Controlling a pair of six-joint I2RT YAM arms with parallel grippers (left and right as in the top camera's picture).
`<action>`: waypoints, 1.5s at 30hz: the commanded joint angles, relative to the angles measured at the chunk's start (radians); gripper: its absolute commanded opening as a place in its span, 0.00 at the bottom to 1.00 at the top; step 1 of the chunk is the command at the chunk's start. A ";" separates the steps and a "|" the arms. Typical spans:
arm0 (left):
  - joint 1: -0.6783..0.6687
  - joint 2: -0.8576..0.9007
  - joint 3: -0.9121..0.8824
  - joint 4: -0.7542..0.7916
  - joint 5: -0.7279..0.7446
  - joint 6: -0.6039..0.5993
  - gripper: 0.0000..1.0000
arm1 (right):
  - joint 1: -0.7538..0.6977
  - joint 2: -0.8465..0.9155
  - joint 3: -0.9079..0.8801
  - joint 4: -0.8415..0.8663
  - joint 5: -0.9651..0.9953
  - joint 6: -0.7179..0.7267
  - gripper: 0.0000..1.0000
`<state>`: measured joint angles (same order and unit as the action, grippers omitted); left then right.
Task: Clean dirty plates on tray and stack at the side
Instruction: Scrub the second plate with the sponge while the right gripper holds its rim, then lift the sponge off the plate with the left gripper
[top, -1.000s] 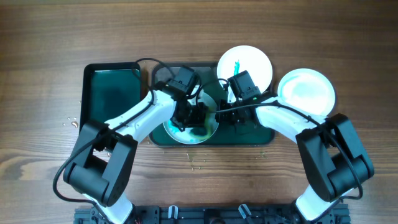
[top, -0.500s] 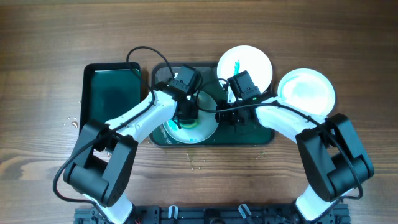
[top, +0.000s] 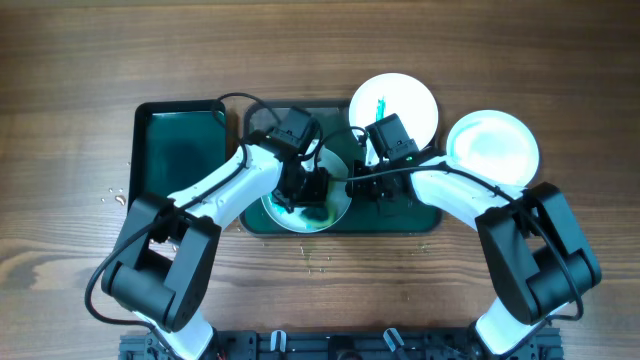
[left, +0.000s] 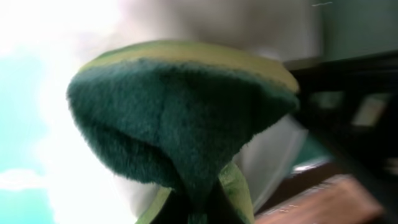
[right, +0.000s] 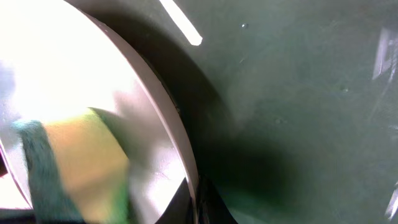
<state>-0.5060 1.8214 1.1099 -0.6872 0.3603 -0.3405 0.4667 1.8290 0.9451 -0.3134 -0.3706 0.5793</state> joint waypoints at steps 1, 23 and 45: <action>0.001 0.011 -0.004 0.083 0.088 0.019 0.04 | 0.000 0.037 -0.021 -0.010 0.023 0.005 0.04; 0.057 0.011 0.023 -0.112 -0.533 0.006 0.04 | 0.000 0.037 -0.021 -0.008 0.023 0.004 0.04; 0.175 0.011 0.298 -0.154 -0.370 0.018 0.04 | 0.000 0.003 -0.021 -0.026 0.019 -0.013 0.04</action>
<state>-0.3782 1.8221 1.3178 -0.7795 0.0822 -0.2749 0.4706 1.8290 0.9451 -0.3157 -0.3729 0.5789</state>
